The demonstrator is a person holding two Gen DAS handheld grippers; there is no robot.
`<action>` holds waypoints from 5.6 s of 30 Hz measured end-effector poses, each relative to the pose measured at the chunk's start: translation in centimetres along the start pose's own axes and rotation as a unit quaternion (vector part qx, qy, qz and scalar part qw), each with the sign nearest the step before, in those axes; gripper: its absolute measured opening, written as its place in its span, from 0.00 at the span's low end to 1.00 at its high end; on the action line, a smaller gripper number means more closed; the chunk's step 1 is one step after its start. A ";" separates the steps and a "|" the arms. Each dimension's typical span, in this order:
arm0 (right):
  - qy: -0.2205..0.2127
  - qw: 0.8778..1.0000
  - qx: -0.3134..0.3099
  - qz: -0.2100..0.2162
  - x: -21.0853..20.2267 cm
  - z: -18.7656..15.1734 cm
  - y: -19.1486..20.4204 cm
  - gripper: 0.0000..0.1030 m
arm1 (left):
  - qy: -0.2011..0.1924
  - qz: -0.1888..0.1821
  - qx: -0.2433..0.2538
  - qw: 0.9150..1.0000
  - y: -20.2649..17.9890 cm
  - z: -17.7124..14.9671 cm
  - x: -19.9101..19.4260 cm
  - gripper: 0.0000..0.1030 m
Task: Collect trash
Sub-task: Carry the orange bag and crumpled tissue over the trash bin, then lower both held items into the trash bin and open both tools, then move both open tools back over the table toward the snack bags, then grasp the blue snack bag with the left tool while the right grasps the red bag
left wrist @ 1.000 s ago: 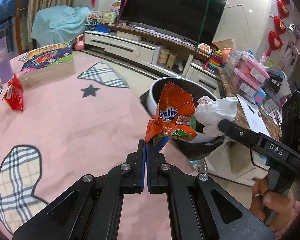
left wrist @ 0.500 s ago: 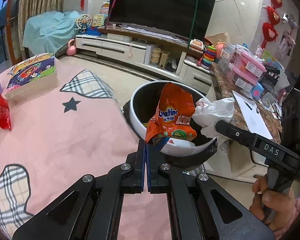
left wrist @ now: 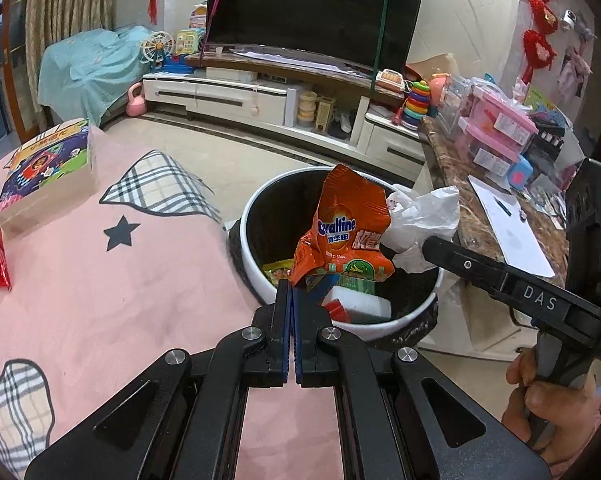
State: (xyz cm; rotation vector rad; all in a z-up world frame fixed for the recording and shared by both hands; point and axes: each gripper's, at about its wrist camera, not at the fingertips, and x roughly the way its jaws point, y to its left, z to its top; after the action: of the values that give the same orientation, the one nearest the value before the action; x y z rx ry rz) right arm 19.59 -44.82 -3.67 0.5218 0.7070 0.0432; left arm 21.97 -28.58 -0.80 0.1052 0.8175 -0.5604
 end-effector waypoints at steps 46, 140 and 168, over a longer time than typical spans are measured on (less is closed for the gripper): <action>0.015 1.000 -0.003 0.007 1.2 -0.1 1.8 0.88 | 0.004 0.041 -0.073 0.996 5.0 -3.0 -0.8 0.52; 0.155 0.963 -0.174 0.134 21.9 -8.7 31.8 0.96 | -0.035 0.215 -0.316 0.923 35.8 -14.8 -11.8 0.73; 0.143 0.965 -0.177 0.134 23.7 -7.2 31.3 0.40 | -0.044 0.196 -0.282 0.938 34.8 -12.9 -10.2 0.36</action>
State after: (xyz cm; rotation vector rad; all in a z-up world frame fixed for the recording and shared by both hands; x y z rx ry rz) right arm 37.44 -9.35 -7.95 0.2651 0.8828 0.4988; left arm 25.65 9.35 -6.60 -0.2795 0.8153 0.0586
